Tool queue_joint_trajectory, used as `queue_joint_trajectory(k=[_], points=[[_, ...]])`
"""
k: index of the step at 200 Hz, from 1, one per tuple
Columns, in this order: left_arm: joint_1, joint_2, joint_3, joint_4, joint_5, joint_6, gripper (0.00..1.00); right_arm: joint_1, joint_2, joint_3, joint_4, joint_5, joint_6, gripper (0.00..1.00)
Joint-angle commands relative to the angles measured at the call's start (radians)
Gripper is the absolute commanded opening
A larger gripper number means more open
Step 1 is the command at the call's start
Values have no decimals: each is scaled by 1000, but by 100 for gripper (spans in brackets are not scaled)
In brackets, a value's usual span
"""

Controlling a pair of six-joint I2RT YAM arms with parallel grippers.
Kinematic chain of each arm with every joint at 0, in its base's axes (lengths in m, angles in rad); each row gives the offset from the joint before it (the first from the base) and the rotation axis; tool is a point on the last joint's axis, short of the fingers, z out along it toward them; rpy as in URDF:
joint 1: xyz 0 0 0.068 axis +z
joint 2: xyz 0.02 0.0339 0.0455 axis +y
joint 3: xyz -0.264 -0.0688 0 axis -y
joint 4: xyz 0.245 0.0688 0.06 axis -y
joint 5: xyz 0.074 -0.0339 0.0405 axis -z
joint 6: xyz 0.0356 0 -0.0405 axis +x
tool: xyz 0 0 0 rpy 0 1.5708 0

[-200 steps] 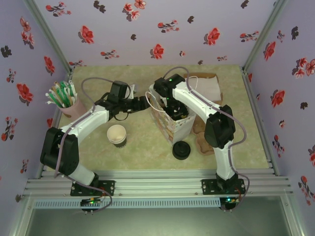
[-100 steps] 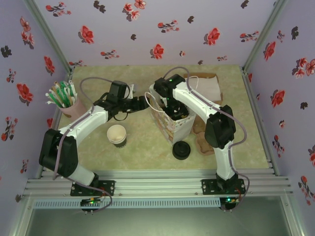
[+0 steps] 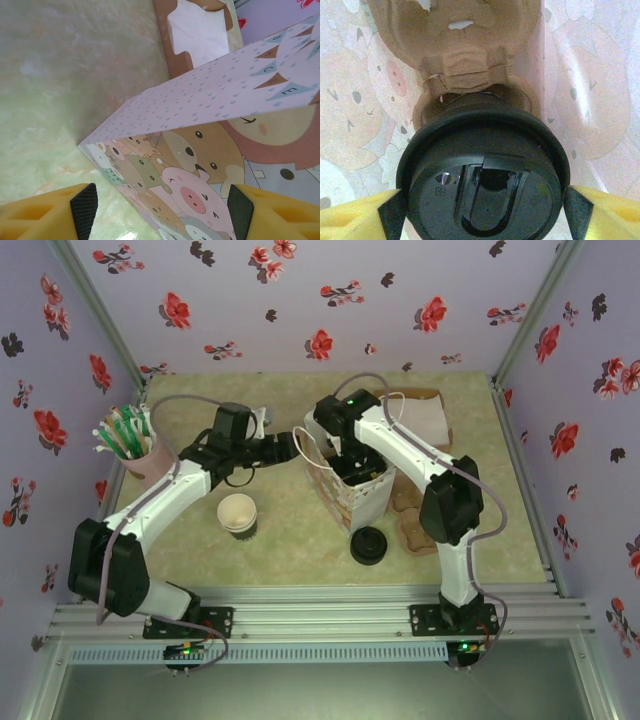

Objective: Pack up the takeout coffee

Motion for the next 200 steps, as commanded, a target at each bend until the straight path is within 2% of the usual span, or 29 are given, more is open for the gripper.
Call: queue_joint_trajectory(k=[1, 71, 200], points=[[-4, -29, -22, -21, -16, 29, 72, -6, -43, 20, -13, 25, 6, 86], [-5, -53, -23, -37, -18, 33, 73, -5, -72, 47, -31, 45, 19, 95], [-5, -86, -8, -55, -20, 32, 73, -5, -173, 92, -21, 46, 40, 99]])
